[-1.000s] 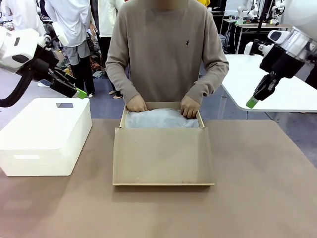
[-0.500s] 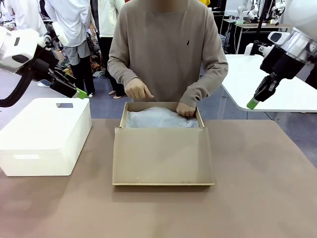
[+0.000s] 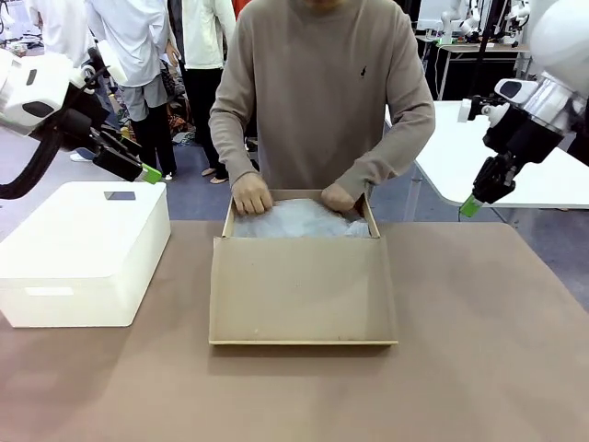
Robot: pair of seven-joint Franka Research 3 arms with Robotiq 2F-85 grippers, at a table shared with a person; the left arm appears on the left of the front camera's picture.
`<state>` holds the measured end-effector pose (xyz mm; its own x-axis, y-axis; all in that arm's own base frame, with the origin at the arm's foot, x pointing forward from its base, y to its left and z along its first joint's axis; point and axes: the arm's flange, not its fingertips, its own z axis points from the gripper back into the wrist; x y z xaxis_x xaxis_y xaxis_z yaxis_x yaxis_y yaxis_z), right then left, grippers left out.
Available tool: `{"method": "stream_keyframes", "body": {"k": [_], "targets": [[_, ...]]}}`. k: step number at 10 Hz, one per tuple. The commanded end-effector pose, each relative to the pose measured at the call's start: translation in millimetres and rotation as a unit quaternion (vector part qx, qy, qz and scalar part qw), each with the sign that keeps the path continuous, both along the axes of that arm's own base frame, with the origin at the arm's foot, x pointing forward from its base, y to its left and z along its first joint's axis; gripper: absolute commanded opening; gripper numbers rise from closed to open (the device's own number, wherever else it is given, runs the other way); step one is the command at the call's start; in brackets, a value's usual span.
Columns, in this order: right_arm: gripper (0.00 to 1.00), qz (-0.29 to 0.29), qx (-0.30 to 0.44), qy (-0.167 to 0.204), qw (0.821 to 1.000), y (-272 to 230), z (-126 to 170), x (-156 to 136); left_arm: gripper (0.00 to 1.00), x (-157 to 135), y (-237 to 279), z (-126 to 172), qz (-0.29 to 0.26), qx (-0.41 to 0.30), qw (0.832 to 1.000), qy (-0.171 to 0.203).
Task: Pack the shoes into the box.
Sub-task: Close the Shoes Box.
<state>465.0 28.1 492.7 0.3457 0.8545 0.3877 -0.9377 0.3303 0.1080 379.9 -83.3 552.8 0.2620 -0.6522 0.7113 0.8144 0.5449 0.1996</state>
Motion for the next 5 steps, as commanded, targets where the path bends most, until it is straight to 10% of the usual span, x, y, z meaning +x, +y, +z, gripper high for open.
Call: {"method": "stream_keyframes", "body": {"k": [1,5], "targets": [[0.00,0.057,0.051,-0.014,0.997,-11.1,-18.6,2.4,1.00,0.5,-0.4,-0.1,-0.002,-0.007,1.000,-0.002],[0.00,0.106,0.081,-0.010,0.991,-13.5,-51.4,9.1,1.00,0.5,-0.4,-0.1,-0.002,-0.007,1.000,-0.002]]}}
